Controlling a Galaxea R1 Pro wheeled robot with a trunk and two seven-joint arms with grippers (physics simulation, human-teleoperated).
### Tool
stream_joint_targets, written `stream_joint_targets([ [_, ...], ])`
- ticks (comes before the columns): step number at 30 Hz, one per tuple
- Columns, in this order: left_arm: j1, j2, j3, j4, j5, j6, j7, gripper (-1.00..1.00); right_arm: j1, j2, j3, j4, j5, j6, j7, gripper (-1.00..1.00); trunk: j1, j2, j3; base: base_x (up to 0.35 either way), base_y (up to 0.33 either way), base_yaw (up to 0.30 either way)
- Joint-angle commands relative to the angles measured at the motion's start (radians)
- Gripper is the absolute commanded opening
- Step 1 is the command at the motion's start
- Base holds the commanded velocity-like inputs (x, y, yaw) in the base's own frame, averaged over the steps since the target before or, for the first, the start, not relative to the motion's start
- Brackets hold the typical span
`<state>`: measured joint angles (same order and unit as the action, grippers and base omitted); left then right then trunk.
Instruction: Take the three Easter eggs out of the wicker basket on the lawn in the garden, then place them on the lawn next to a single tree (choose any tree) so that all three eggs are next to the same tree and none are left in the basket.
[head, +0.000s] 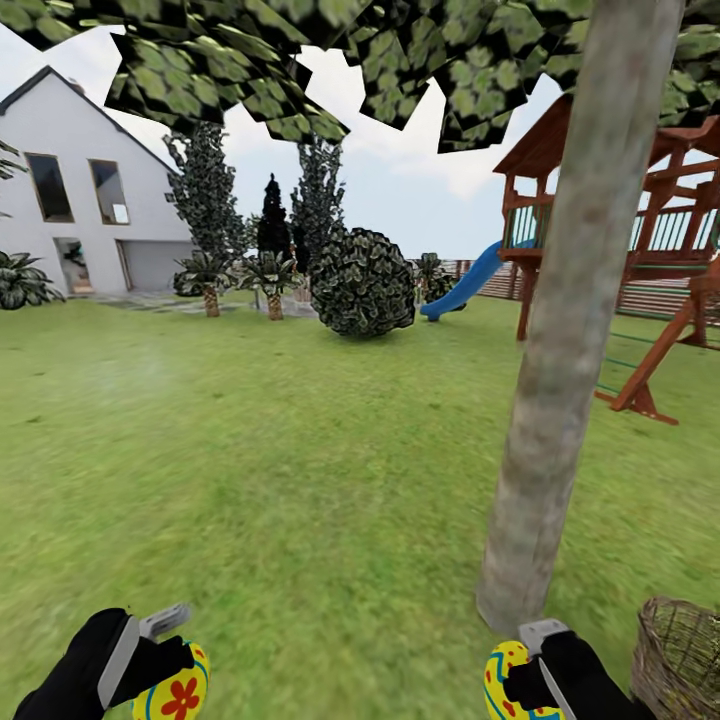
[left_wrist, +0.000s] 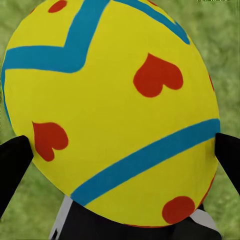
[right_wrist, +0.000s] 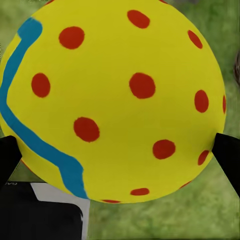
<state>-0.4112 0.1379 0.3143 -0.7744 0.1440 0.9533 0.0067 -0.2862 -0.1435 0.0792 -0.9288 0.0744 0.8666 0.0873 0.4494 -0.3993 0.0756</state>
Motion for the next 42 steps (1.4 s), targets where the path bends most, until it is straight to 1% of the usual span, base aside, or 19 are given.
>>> stream_joint_targets([
  [1,0.0,0.0,0.002,-0.001,0.005,0.004,0.001,-1.0,-0.001,0.0,0.002,-0.001,0.008,0.005,0.008,-1.0,0.001,-0.001,0.0,0.13,0.327,-0.3],
  [16,0.0,0.0,0.0,0.0,0.005,0.004,0.001,-1.0,-0.001,-0.003,-0.001,-0.001,0.002,0.005,0.008,-1.0,0.001,-0.001,0.0,0.192,0.31,-0.3],
  [22,0.0,-0.003,0.0,0.0,0.005,0.004,0.001,-1.0,-0.001,-0.005,-0.002,-0.001,0.0,0.006,0.008,-1.0,0.001,-0.001,0.0,0.284,0.229,-0.3],
  [28,0.0,-0.005,0.0,-0.001,0.004,0.004,0.001,-1.0,-0.001,-0.007,-0.004,-0.002,-0.001,0.006,0.008,-1.0,0.001,-0.001,0.0,0.322,0.129,-0.3],
  [30,0.0,-0.003,0.006,-0.002,0.007,0.004,-0.003,-1.0,-0.001,-0.012,-0.009,-0.002,0.002,0.006,0.008,-1.0,0.001,-0.001,0.0,0.301,0.158,-0.3],
  [33,0.0,0.0,0.005,-0.003,0.007,-0.004,-0.007,-1.0,-0.001,-0.041,-0.01,-0.002,-0.004,0.011,0.008,-1.0,0.001,-0.001,0.0,0.263,0.175,-0.3],
  [35,0.0,-0.004,0.003,-0.01,0.008,-0.026,-0.005,-1.0,-0.001,-0.047,-0.012,-0.022,-0.006,0.025,0.008,-1.0,0.001,-0.001,0.0,0.255,0.194,-0.3],
  [37,0.0,-0.02,0.002,-0.007,0.006,-0.033,-0.005,-1.0,-0.001,-0.042,-0.012,-0.053,-0.008,0.087,0.009,-1.0,0.001,-0.001,0.001,0.256,0.209,-0.3],
  [40,0.0,-0.011,0.003,0.015,0.0,-0.048,-0.009,-1.0,-0.001,-0.04,-0.012,-0.059,-0.007,0.103,0.008,-1.0,0.001,-0.001,0.003,0.253,0.201,-0.288],
  [42,0.0,-0.012,0.001,0.021,-0.001,-0.058,-0.01,-1.0,-0.001,-0.038,-0.012,-0.058,-0.007,0.106,0.008,-1.0,0.001,-0.001,0.004,0.236,0.194,-0.231],
])
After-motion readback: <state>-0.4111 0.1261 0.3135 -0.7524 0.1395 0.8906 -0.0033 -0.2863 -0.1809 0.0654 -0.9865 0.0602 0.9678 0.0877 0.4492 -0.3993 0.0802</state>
